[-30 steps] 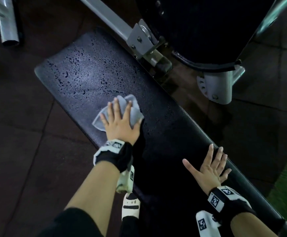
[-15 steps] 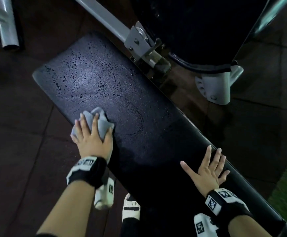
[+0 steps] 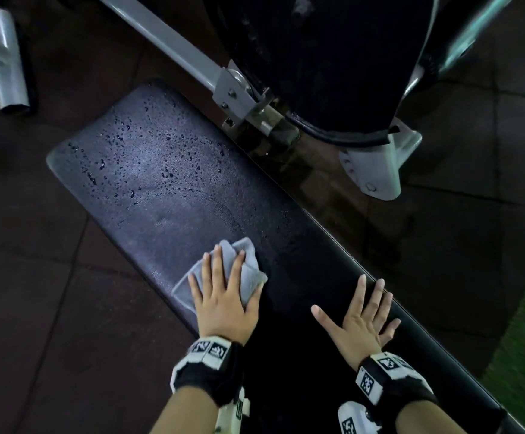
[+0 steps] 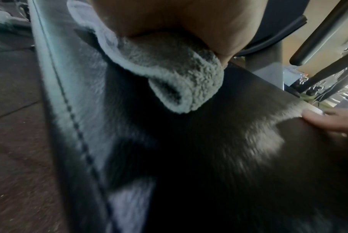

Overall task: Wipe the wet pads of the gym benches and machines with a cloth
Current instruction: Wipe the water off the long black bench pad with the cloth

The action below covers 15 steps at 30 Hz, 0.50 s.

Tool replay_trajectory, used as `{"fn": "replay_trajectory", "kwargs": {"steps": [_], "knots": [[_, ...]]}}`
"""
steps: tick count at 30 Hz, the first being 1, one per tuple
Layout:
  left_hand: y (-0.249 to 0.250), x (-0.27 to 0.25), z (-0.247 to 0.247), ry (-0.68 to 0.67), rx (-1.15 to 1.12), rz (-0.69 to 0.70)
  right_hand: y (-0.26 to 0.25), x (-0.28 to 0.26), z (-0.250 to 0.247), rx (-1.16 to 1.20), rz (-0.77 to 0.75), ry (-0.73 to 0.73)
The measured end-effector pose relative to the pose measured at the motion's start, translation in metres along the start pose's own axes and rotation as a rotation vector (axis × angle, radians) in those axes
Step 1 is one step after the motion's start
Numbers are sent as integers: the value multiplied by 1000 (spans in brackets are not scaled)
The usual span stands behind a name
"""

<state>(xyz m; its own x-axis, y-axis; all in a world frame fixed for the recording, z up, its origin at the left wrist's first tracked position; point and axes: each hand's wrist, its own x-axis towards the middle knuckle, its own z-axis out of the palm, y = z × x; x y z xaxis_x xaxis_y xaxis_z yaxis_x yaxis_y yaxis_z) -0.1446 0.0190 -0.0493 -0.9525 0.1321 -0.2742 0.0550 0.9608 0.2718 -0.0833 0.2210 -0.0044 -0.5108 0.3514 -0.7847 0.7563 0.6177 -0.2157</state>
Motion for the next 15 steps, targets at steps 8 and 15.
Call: {"fn": "replay_trajectory", "kwargs": {"steps": [8,15], "knots": [[5,-3,2,-62,-12,-79,4,3,1,-11,-18,23],[6,-4,-15,-77,-170,-92,9,8,9,-5,-9,90]]}}
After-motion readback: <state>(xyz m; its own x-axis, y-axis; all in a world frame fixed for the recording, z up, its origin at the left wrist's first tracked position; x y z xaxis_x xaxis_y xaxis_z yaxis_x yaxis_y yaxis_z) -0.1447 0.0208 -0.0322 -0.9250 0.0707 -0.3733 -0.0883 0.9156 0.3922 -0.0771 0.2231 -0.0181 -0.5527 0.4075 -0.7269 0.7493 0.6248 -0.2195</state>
